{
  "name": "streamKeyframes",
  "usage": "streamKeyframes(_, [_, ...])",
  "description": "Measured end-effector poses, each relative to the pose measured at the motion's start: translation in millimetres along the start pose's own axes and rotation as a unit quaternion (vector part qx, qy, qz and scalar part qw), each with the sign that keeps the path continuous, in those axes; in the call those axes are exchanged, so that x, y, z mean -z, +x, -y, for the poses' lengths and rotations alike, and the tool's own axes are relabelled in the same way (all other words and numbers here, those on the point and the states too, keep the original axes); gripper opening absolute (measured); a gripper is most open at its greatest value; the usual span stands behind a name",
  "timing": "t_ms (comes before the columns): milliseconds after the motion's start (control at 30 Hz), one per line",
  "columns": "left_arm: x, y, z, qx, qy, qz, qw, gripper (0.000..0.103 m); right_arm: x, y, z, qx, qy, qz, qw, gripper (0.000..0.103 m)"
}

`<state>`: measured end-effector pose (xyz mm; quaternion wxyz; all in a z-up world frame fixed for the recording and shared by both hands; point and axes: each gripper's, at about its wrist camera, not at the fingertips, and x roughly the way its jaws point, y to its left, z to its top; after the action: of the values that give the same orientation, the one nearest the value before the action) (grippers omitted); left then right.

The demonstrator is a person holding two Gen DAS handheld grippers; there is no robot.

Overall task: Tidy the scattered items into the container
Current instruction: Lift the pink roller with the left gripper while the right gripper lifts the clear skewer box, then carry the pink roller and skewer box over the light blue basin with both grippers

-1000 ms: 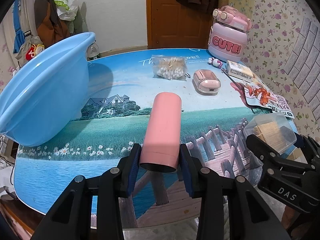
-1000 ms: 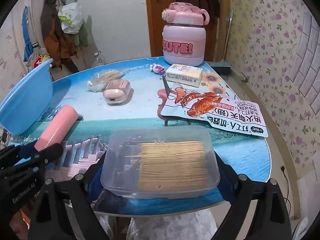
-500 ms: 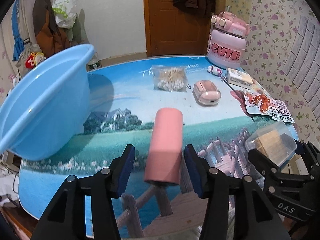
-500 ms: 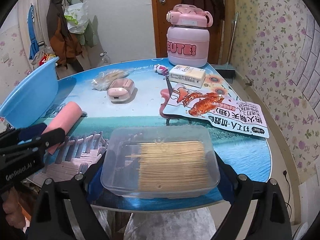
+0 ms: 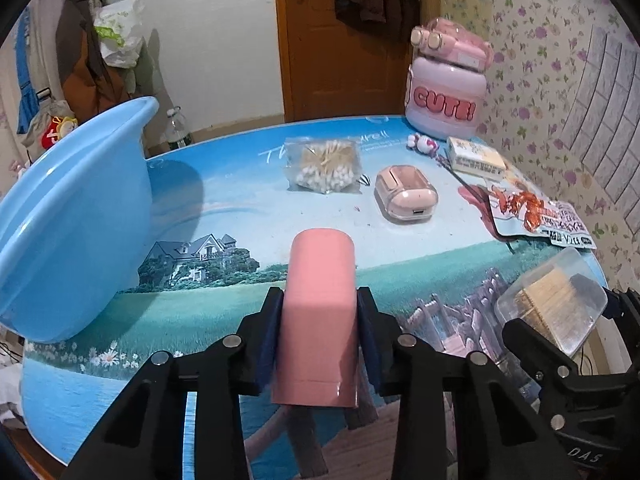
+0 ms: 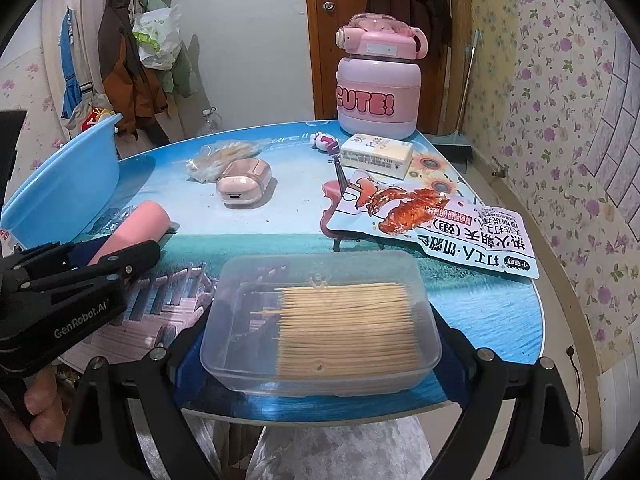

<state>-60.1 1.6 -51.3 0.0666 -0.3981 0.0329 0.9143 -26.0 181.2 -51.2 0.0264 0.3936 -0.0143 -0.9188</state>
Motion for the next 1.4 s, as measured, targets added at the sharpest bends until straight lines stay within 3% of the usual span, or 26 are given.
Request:
streamKeyframes(133, [13, -5, 0, -0.006, -0.008, 0.044, 0.9990, 0.033, 1, -1, -1, 0.001, -0.001, 0.006, 1.000, 0.093])
streamKeyframes(467, [14, -8, -7, 0.003, -0.027, 0.052, 0.9983, 0.033, 2, -2, 0, 0.001, 0.000, 0.010, 1.000, 0.093])
streamKeyframes(633, [14, -21, -14, 0.000, -0.045, 0.076, 0.9961, 0.033, 3, -2, 0, 0.001, 0.001, 0.011, 1.000, 0.093])
streamKeyframes(1067, [3, -83, -22, 0.001, -0.046, 0.153, 0.9871, 0.033, -5, -26, -10, -0.014, -0.005, 0.058, 0.998, 0.093])
streamKeyframes(1400, [-18, -135, -56, -0.029, -0.066, 0.193, 0.9785, 0.033, -37, -56, -34, -0.033, -0.027, 0.095, 0.995, 0.093])
